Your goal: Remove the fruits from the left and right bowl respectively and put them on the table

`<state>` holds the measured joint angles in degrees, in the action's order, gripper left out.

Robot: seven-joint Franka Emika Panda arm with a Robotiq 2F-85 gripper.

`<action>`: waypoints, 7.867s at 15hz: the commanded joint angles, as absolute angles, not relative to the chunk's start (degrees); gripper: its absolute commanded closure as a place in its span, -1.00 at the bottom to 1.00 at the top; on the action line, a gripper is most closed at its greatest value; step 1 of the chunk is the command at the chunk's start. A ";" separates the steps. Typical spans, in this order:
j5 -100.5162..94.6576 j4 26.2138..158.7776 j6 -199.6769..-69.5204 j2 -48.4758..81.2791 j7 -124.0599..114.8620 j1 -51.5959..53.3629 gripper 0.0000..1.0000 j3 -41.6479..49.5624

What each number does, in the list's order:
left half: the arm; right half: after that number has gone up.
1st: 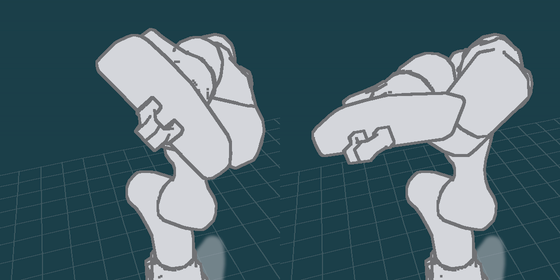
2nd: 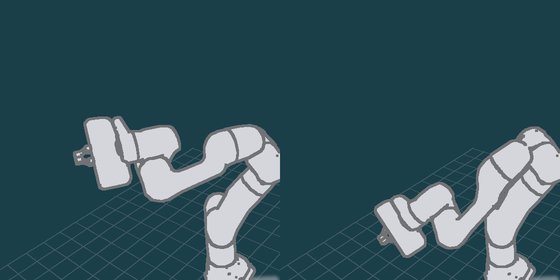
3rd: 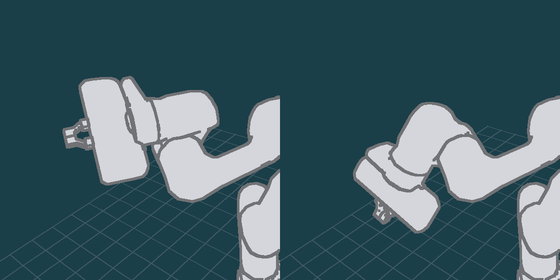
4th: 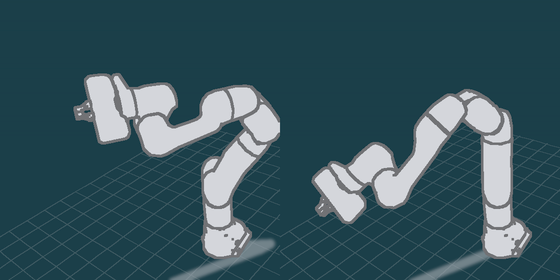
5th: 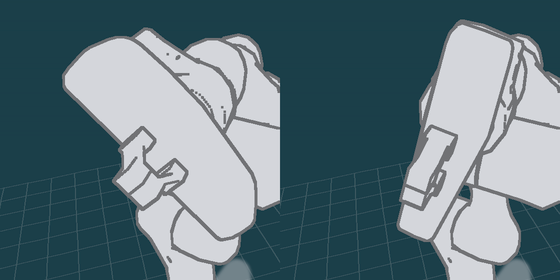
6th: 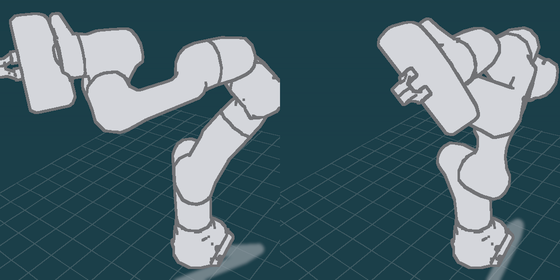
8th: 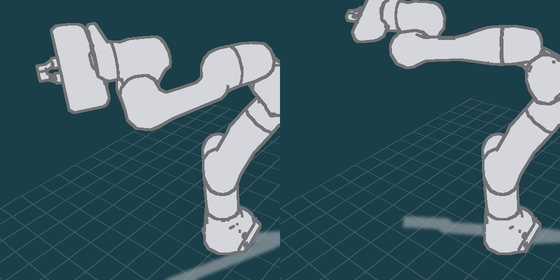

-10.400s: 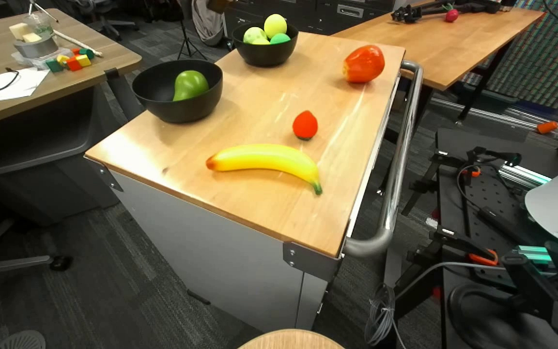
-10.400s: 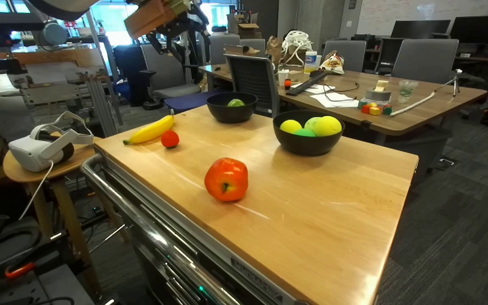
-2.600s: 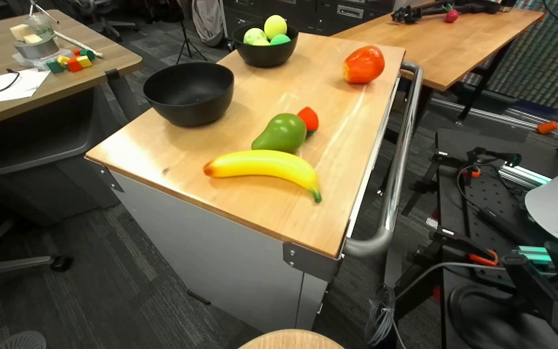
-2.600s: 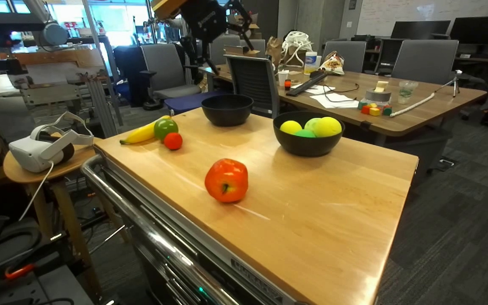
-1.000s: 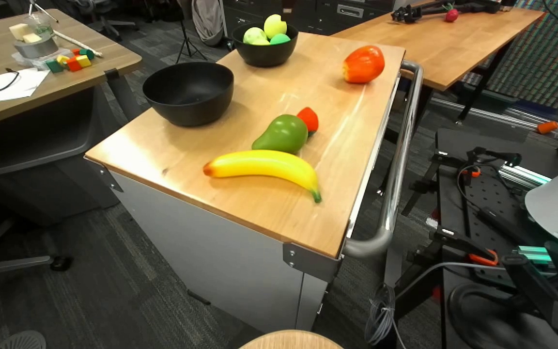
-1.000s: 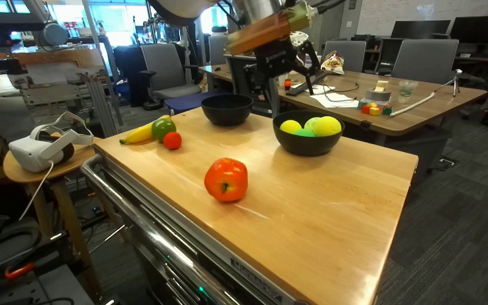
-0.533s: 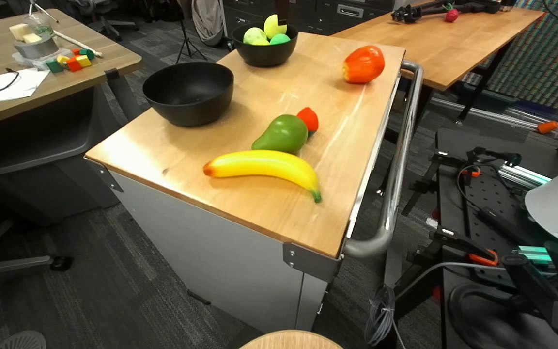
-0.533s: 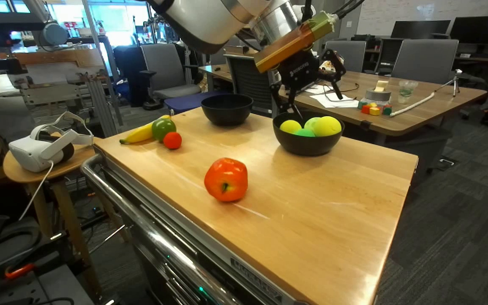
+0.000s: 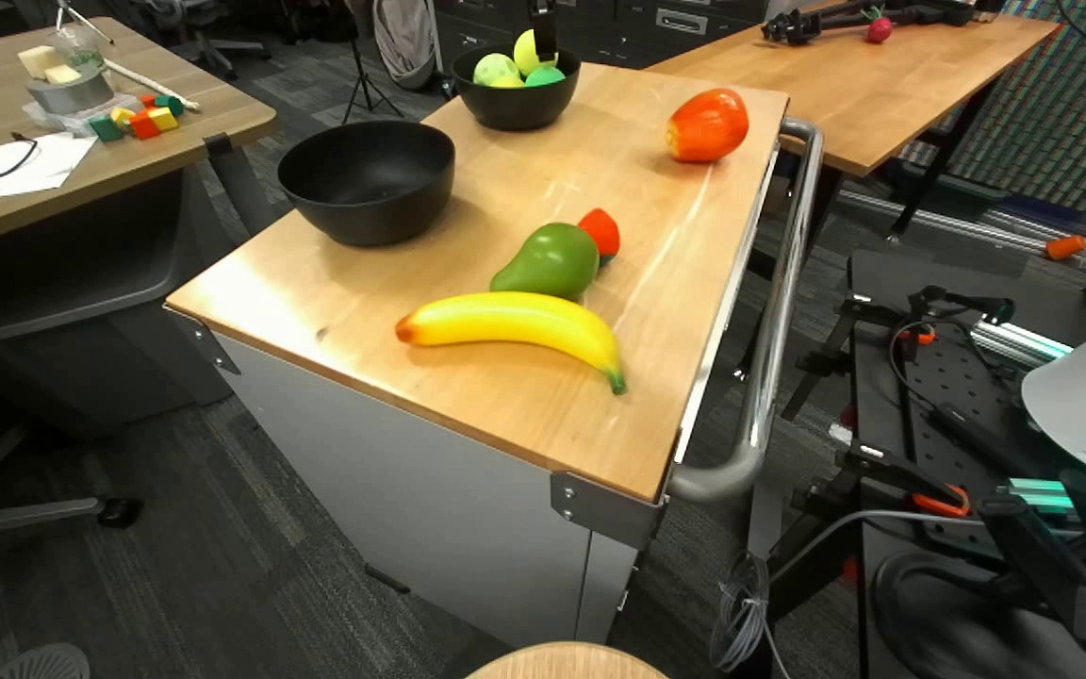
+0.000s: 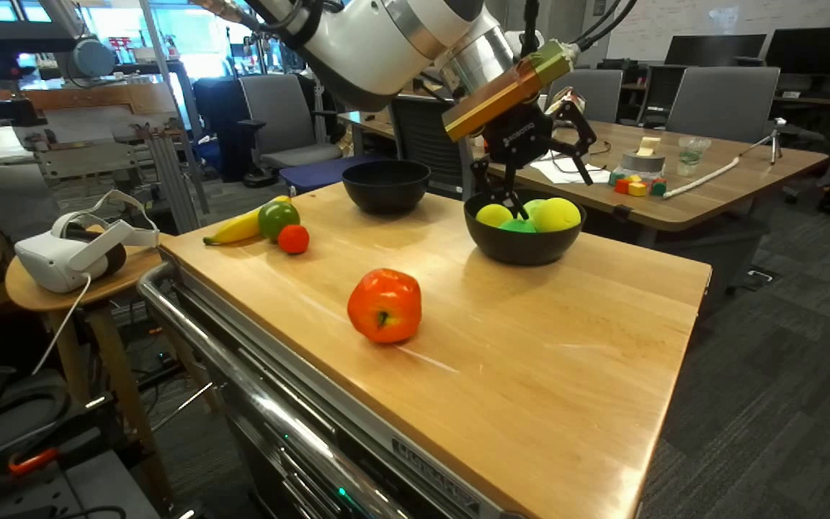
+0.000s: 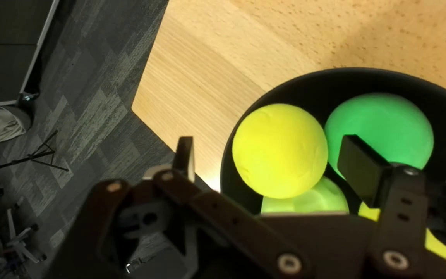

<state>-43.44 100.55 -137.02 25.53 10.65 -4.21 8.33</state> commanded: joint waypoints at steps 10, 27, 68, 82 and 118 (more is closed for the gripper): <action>-38.39 94.50 -131.53 29.75 10.57 -4.76 0.50 7.67; -29.05 95.28 -134.09 26.99 20.07 -4.99 -1.00 5.67; -43.48 91.94 -136.99 33.97 8.53 -3.32 0.36 9.59; -21.30 100.70 -112.98 10.72 19.16 -2.62 0.36 0.67; -9.98 103.60 -141.39 18.67 21.14 -6.45 -1.00 3.04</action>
